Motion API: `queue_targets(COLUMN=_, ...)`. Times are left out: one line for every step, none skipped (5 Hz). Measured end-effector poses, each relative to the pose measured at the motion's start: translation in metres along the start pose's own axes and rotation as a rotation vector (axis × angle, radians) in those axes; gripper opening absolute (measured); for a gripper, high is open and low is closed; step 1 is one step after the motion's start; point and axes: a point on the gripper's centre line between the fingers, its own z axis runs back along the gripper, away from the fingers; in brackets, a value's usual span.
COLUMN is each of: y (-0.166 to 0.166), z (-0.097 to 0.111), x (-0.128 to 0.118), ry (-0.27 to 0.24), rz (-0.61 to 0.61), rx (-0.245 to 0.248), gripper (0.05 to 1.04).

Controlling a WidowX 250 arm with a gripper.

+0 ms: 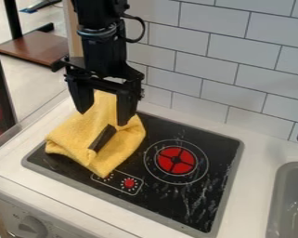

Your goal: Moved the cloth to the right side of the stove

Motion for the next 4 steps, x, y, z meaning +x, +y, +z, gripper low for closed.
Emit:
queue_targets(y=-0.001, z=-0.005, x=-0.003, ry=0.023, rz=-0.001, rx=-0.002, gripper=0.999)
queue_targets(y=0.0, z=-0.02, x=-0.005, ry=0.076, rz=0.031, rx=-0.008, gripper=0.999)
queue_targets(y=0.017, z=-0.024, x=0.0, ry=0.075, rz=0.1, rx=0.0, gripper=0.999)
queue_targets(y=0.026, z=-0.038, x=0.006, ry=0.078, rz=0.156, rx=0.025, gripper=0.999)
